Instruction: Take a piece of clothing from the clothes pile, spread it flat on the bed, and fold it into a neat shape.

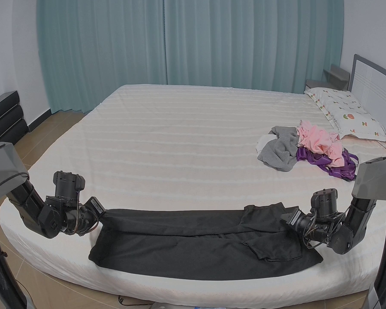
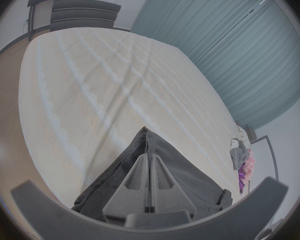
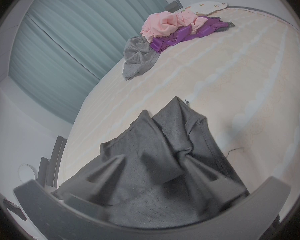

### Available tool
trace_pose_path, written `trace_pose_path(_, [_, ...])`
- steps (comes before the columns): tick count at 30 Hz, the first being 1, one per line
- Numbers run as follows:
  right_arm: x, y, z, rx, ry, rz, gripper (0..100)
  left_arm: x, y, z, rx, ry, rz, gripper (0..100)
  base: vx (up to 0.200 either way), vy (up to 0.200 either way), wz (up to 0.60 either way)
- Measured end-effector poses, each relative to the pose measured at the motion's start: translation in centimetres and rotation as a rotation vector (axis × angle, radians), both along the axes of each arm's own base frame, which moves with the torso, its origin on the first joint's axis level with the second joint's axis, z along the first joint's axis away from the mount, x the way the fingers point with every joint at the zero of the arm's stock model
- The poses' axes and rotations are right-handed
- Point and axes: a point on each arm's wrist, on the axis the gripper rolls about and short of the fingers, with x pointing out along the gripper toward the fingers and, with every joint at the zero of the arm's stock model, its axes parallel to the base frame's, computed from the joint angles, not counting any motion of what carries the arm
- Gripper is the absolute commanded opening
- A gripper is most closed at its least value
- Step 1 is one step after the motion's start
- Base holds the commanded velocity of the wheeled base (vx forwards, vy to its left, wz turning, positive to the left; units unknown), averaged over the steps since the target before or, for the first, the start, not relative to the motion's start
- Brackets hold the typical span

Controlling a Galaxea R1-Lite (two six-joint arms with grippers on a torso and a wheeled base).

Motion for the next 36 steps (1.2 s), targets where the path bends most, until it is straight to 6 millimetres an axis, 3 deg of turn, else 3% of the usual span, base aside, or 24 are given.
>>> trace_pose_path(18, [-0.5, -0.32, 0.21, -0.021, 0.005, -0.034, 0, 0.44, -0.02, 0.38, 0.054, -0.024, 0.01, 0, 0.0, 0.0, 0.0])
trace_pose_path(19, [-0.5, -0.32, 0.22, -0.02, 0.004, -0.035, 100, 0.44, -0.02, 0.38, 0.054, -0.024, 0.01, 0, 0.0, 0.0, 0.0])
trace_pose_path(33, [-0.01, -0.34, 0.76, -0.014, -0.021, -0.041, 100, 0.38, -0.1, 0.53, 0.056, -0.028, 0.007, 0, 0.0, 0.0, 0.0])
trace_pose_path(34, [-0.01, -0.32, 0.74, -0.014, -0.02, -0.039, 0, 0.38, -0.11, 0.54, 0.056, -0.029, 0.006, 0, 0.0, 0.0, 0.0])
trace_pose_path(36, [-0.04, -0.26, 0.69, -0.015, -0.017, -0.037, 0, 0.37, -0.14, 0.54, 0.057, -0.028, 0.005, 0, 0.0, 0.0, 0.0])
